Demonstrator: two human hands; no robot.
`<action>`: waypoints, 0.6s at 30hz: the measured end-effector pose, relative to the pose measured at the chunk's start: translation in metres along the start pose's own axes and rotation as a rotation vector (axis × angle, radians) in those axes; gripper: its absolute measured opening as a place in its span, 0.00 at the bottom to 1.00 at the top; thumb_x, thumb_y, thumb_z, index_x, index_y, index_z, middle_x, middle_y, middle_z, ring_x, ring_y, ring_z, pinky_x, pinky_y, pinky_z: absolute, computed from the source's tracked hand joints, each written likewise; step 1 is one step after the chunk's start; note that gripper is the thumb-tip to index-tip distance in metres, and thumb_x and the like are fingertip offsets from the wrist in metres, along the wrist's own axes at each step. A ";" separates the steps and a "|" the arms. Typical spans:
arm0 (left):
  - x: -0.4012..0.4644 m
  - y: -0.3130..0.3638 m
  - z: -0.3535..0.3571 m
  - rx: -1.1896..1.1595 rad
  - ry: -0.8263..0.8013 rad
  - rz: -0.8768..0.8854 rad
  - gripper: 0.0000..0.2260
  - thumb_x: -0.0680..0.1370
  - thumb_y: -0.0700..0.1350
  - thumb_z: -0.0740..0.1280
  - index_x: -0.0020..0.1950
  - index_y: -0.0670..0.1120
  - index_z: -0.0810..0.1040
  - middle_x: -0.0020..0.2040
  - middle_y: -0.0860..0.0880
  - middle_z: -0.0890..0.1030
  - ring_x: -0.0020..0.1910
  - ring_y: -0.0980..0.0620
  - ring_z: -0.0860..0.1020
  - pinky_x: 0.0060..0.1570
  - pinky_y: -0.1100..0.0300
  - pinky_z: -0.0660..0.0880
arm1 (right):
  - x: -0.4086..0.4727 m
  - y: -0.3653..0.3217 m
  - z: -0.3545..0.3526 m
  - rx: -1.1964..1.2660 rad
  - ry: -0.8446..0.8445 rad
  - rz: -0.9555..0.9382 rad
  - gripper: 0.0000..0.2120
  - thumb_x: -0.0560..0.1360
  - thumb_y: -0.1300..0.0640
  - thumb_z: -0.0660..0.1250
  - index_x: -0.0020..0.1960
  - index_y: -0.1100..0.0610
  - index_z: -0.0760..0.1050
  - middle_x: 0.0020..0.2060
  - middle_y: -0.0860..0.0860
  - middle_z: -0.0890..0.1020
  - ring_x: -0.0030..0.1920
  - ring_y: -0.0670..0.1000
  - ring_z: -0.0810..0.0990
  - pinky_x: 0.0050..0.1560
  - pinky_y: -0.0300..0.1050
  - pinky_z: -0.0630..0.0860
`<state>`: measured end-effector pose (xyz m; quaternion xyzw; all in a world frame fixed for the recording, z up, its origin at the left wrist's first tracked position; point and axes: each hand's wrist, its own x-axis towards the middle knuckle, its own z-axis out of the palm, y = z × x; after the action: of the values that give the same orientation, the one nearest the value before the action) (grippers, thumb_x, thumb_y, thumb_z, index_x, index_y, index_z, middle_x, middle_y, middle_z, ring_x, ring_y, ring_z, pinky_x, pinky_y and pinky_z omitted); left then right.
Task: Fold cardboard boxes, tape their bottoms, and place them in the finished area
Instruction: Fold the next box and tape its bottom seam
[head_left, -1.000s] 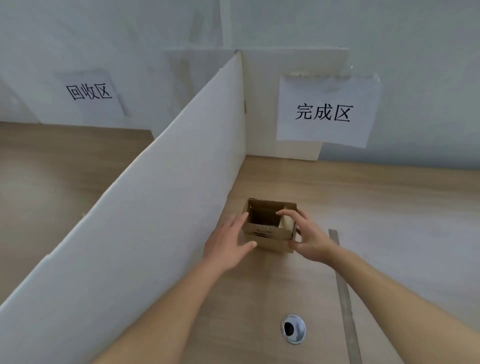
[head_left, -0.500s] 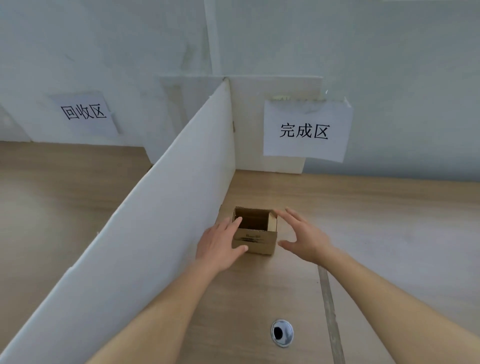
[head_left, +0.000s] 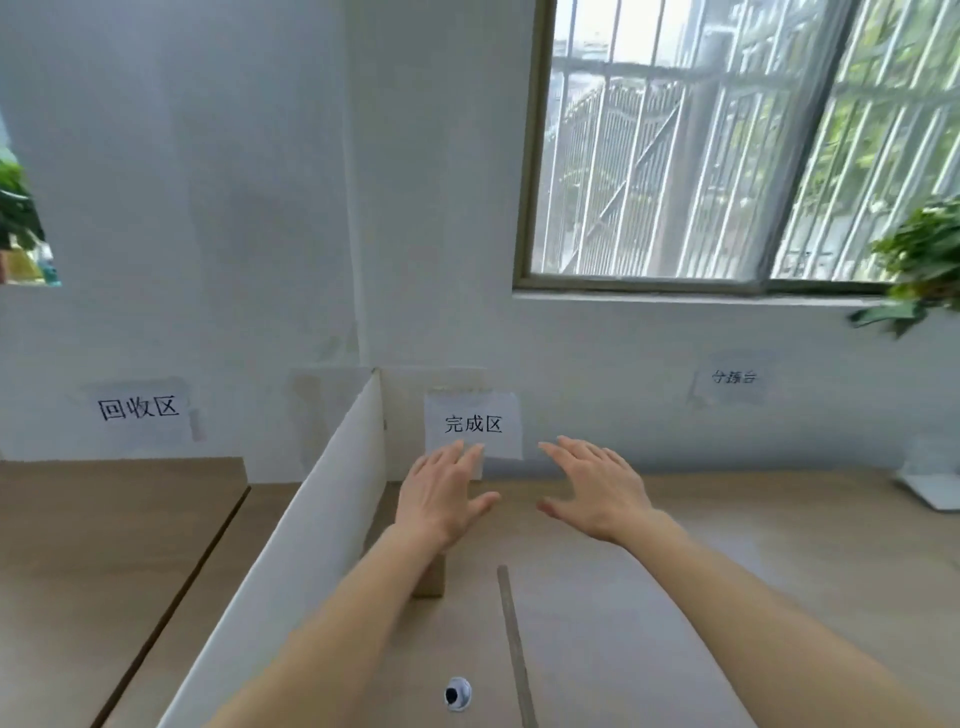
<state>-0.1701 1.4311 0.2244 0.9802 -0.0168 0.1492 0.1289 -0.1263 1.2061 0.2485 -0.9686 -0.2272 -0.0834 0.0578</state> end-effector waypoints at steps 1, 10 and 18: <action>-0.009 0.020 -0.014 -0.007 0.025 0.027 0.33 0.80 0.63 0.64 0.81 0.54 0.59 0.81 0.50 0.62 0.78 0.49 0.62 0.75 0.55 0.57 | -0.020 0.003 -0.021 -0.008 0.034 0.015 0.38 0.75 0.34 0.65 0.80 0.42 0.56 0.79 0.45 0.60 0.79 0.46 0.57 0.78 0.48 0.54; -0.068 0.204 -0.097 -0.070 0.073 0.214 0.34 0.79 0.62 0.65 0.82 0.52 0.59 0.81 0.48 0.62 0.78 0.46 0.62 0.75 0.52 0.57 | -0.198 0.083 -0.170 -0.079 0.187 0.205 0.36 0.75 0.33 0.64 0.79 0.42 0.59 0.77 0.44 0.64 0.77 0.48 0.61 0.78 0.49 0.57; -0.085 0.411 -0.101 -0.094 0.059 0.396 0.38 0.77 0.66 0.66 0.82 0.54 0.56 0.82 0.48 0.57 0.80 0.47 0.58 0.77 0.51 0.52 | -0.354 0.221 -0.255 -0.148 0.249 0.413 0.36 0.74 0.31 0.64 0.78 0.38 0.58 0.78 0.45 0.63 0.77 0.53 0.62 0.75 0.55 0.60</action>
<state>-0.3101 1.0592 0.3945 0.9458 -0.2125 0.1995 0.1430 -0.3737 0.8189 0.4154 -0.9782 -0.0088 -0.2051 0.0300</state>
